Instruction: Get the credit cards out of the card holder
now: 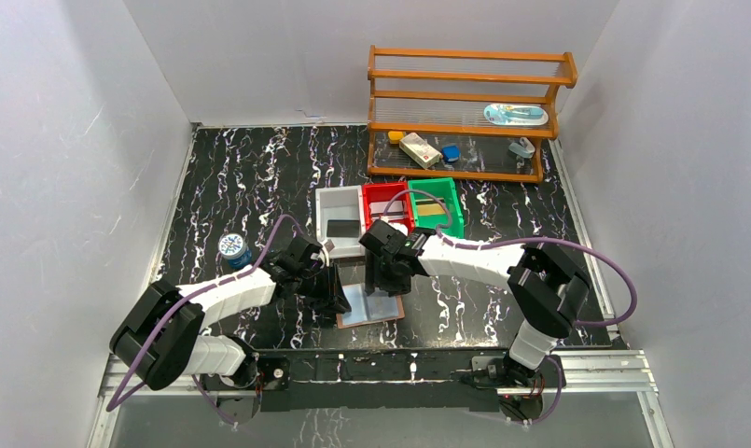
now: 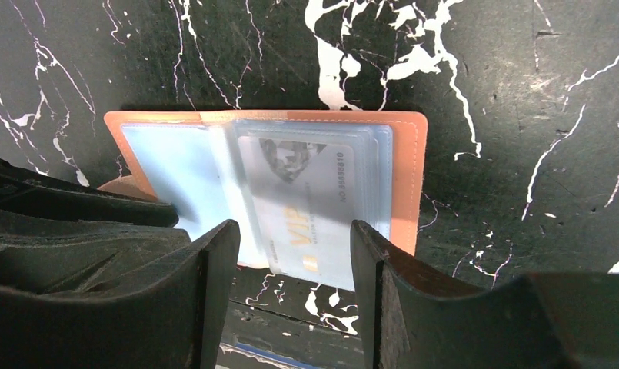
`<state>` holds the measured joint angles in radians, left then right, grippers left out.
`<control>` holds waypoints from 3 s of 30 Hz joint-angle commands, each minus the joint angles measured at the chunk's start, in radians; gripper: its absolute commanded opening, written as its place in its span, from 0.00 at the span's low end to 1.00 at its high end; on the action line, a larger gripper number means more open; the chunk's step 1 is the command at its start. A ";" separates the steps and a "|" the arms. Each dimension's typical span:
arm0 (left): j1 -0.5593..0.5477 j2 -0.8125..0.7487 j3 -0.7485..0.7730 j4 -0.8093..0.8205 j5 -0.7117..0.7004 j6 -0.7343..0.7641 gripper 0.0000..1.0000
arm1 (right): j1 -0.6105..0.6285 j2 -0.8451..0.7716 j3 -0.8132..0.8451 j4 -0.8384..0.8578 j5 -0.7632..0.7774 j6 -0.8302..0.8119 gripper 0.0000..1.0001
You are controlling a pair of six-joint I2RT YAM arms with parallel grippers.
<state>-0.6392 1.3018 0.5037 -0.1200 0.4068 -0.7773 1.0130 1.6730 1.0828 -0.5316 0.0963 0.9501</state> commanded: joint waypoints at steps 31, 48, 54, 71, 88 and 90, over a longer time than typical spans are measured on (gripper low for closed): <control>-0.004 0.015 0.016 -0.053 0.002 0.026 0.24 | 0.001 0.007 -0.031 -0.001 0.014 0.016 0.66; -0.004 0.018 0.020 -0.056 0.003 0.026 0.24 | 0.016 0.059 -0.007 -0.041 0.058 0.013 0.70; -0.004 0.020 0.021 -0.055 0.001 0.027 0.24 | 0.016 -0.007 0.009 -0.043 0.079 -0.007 0.69; -0.004 0.024 0.022 -0.052 0.004 0.027 0.24 | 0.029 0.028 0.043 -0.047 0.057 -0.030 0.63; -0.005 0.018 0.018 -0.052 0.003 0.025 0.24 | 0.085 0.079 0.135 -0.162 0.180 -0.017 0.70; -0.004 0.017 0.017 -0.052 0.003 0.026 0.24 | 0.085 0.080 0.122 -0.144 0.164 -0.012 0.70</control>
<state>-0.6392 1.3151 0.5137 -0.1307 0.4122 -0.7662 1.0981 1.7603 1.2198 -0.6842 0.2413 0.9169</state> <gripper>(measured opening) 0.238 0.698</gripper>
